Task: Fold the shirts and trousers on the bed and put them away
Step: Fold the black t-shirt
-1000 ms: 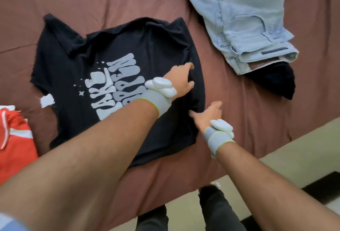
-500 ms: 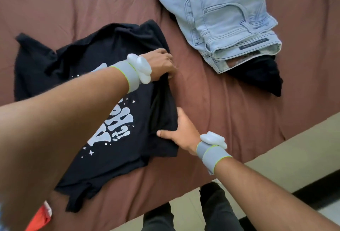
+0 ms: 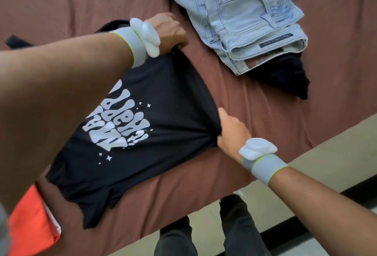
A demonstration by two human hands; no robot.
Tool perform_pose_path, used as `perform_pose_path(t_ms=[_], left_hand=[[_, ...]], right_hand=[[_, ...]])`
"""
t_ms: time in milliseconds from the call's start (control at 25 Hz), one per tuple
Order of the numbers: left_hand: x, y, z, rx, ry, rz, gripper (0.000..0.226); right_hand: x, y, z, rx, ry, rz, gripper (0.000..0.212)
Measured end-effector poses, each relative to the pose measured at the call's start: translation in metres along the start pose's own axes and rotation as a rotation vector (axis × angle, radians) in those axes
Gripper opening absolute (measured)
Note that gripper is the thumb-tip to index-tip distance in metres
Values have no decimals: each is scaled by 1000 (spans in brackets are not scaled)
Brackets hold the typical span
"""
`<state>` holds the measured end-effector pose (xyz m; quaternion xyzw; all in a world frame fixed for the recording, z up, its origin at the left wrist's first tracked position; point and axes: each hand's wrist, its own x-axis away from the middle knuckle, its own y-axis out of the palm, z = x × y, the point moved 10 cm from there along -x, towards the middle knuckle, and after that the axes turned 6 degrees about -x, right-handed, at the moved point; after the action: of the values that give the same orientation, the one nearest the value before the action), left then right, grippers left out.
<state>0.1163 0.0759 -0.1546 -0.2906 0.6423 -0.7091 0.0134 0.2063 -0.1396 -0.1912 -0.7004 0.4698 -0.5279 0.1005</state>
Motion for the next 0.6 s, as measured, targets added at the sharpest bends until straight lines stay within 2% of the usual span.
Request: perform_pose_path(t_ms=[80, 160, 240, 320, 360, 440, 520, 560, 600], left_hand=[[-6, -26, -15, 63, -81, 202, 15], [-9, -28, -27, 33, -237, 291, 33], [-5, -12, -23, 72, -409, 275, 53], [11, 16, -5, 146, -515, 211, 74], [25, 30, 6, 178, -554, 198, 79], [56, 57, 31, 217, -603, 195, 81], [83, 86, 61, 251, -616, 161, 82], [93, 101, 73, 284, -632, 128, 83], [101, 116, 80, 331, -672, 91, 86]], right_hand=[[-4, -27, 27, -19, 104, 135, 29], [-6, -37, 61, -80, 257, 162, 19], [-4, -32, 90, -103, 394, 91, 17], [-1, -39, 93, -26, 401, 152, 30], [0, -47, 79, 91, 281, 255, 42], [8, -49, 23, 328, -155, 390, 63], [21, -10, -22, 477, -529, 268, 73], [21, 11, -29, 527, -578, 169, 77], [14, 27, -28, 552, -551, 75, 80]])
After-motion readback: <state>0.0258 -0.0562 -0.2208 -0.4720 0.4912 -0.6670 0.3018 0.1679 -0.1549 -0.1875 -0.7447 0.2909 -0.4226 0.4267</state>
